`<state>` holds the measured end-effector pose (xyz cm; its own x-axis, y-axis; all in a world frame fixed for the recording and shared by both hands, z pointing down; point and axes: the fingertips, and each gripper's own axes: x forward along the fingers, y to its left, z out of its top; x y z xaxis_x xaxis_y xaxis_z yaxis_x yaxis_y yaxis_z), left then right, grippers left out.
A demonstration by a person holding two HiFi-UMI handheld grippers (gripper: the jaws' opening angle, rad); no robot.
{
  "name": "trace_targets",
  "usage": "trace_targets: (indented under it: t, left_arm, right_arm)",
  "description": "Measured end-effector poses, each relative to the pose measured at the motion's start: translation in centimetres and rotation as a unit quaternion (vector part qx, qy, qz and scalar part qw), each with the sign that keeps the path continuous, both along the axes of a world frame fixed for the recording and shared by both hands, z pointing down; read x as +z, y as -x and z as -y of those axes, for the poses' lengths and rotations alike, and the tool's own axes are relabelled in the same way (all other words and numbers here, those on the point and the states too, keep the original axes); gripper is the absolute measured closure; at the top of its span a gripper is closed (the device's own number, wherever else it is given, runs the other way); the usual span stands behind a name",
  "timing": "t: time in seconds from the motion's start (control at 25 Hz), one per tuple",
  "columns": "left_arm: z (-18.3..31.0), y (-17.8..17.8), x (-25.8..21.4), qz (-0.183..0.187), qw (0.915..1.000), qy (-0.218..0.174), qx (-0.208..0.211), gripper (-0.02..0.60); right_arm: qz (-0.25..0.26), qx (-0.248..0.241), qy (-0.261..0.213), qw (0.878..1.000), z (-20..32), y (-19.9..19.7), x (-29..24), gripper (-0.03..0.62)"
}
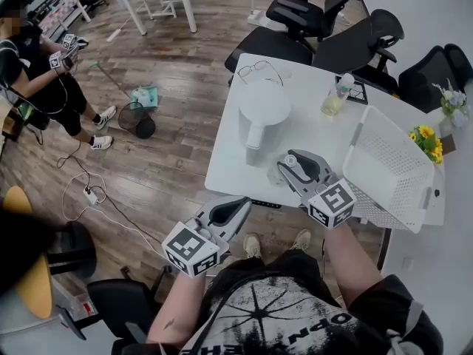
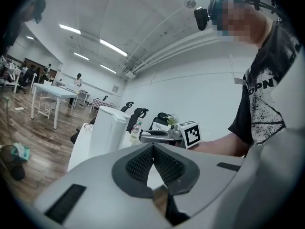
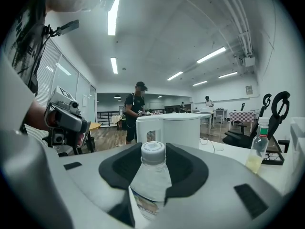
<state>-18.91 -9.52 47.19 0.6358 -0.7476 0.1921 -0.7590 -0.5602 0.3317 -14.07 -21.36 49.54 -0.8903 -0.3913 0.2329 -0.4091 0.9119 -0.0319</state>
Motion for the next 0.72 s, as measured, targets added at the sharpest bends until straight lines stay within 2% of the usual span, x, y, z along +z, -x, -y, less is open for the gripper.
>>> trace_targets:
  t: [0.16, 0.4, 0.72]
  left_arm:
    - [0.1, -0.2, -0.2, 0.025, 0.9996, -0.010, 0.006, 0.571]
    - [0.3, -0.4, -0.6, 0.029, 0.9993, -0.020, 0.009, 0.571]
    - [1.1, -0.3, -2.8, 0.036, 0.9979, -0.054, 0.007, 0.571]
  right_arm:
    - [-0.008, 0.004, -0.002, 1.000, 0.0, 0.1, 0.1, 0.431]
    - [-0.018, 0.003, -0.003, 1.000, 0.0, 0.0, -0.1, 0.407]
    - [0.003, 0.016, -0.021, 1.000, -0.5, -1.3, -3.4, 0.401]
